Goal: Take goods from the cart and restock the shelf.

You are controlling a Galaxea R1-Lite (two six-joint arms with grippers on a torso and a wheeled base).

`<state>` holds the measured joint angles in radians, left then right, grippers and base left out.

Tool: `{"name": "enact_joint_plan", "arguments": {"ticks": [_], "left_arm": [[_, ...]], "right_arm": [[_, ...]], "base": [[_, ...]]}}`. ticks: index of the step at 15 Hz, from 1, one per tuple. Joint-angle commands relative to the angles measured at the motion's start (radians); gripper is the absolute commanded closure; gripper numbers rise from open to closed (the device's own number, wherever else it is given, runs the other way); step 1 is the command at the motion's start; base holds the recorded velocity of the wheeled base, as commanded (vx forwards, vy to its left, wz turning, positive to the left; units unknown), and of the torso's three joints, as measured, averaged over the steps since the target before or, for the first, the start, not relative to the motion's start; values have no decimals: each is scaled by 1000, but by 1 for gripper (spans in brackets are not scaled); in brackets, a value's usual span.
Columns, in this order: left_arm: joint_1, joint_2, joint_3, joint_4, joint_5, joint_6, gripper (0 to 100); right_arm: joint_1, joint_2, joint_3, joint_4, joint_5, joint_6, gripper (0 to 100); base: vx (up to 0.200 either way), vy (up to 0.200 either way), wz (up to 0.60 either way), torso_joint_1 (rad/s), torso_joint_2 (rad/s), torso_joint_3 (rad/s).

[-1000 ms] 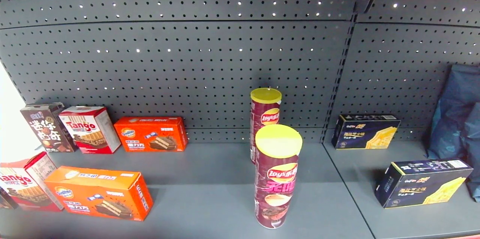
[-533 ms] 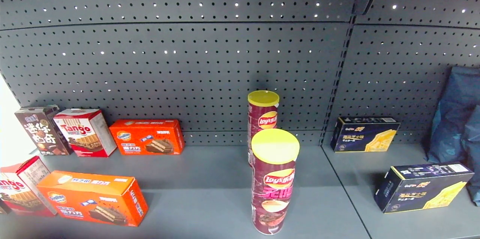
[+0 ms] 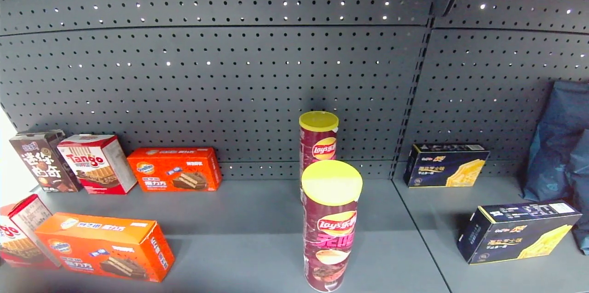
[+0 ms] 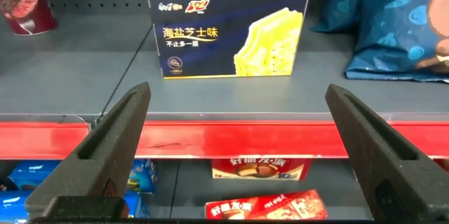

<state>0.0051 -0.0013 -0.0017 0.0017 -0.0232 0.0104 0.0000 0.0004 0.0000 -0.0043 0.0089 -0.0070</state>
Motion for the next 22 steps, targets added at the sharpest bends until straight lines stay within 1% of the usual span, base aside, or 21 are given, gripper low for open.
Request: {"name": "enact_joint_plan", "arguments": {"ticks": [1,4,6,12,13,22], "left_arm": [[1,1,0,0,2,-1,0],[1,1,0,0,3,0,0],[1,1,0,0,3,-1,0],[1,1,0,0,5,-4,0],[1,1,0,0,5,-4,0],[1,1,0,0,0,-3,0]], "right_arm": [[0,0,0,0,0,-1,0],[0,0,0,0,0,-1,0],[0,0,0,0,0,-1,0],[0,0,0,0,0,1,0],[0,0,0,0,0,1,0],[0,0,0,0,0,1,0]], "base": [[0,0,0,0,0,0],[0,0,0,0,0,0],[0,-200,0,5,2,7],[0,0,0,0,0,0],[-200,0,0,2,2,2],[0,0,0,0,0,0]]}}
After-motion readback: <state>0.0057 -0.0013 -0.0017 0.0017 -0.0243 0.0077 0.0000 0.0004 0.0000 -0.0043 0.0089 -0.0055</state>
